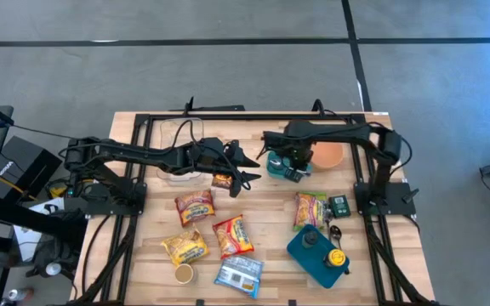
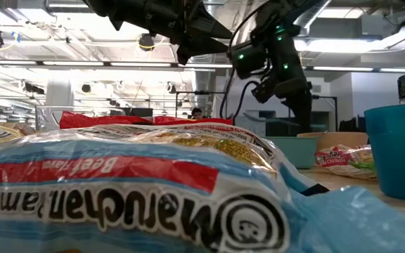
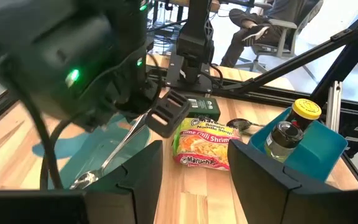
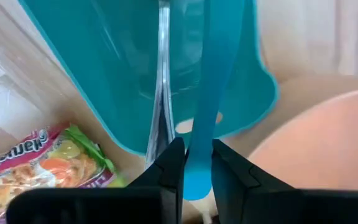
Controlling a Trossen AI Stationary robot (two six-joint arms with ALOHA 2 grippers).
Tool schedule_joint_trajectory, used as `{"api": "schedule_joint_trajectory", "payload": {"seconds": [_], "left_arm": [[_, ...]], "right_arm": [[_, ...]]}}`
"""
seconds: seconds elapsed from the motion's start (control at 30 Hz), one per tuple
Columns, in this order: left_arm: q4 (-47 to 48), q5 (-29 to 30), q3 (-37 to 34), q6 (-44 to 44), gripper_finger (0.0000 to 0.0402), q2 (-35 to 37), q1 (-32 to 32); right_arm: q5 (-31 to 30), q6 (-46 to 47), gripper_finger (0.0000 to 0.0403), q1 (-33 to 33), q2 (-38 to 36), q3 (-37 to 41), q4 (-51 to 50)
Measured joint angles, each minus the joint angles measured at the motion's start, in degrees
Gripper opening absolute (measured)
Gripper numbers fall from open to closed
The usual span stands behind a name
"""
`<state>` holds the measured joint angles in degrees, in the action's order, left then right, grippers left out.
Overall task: Pick & Place Food Item
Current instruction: Put the blue spoon into the green bin
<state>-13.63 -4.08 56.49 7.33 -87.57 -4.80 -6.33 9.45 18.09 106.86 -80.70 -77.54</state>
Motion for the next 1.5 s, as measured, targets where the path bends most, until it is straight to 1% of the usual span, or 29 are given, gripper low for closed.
{"api": "schedule_joint_trajectory", "payload": {"seconds": [0.13,0.23,0.4,0.5,0.77,0.9,1.5], "left_arm": [[0.0,0.0,0.0,0.0,0.0177,0.0,0.0],[-0.1,0.0,0.0,0.0,0.0177,0.0,0.0],[-0.1,0.0,0.0,0.0,0.0177,0.0,0.0],[-0.1,0.0,0.0,0.0,0.0177,0.0,0.0],[-0.1,0.0,0.0,0.0,0.0177,0.0,0.0],[-0.1,0.0,0.0,0.0,0.0177,0.0,0.0],[-0.1,0.0,0.0,0.0,0.0177,0.0,0.0]], "right_arm": [[2.2,-0.7,0.0048,0.0,3.7,-2.9,-3.4],[2.0,-0.9,0.0048,0.0,6.2,-4.6,-6.7],[2.0,-1.2,0.0048,0.0,8.6,-6.5,-8.0],[2.1,-2.4,0.0049,0.0,8.7,-6.9,-8.0],[2.4,-2.6,0.0067,0.1,8.6,-6.9,-8.0],[3.6,-2.5,0.0066,0.1,8.6,-6.9,-7.8],[3.6,-2.4,0.0066,0.0,8.6,-6.9,-7.2]]}}
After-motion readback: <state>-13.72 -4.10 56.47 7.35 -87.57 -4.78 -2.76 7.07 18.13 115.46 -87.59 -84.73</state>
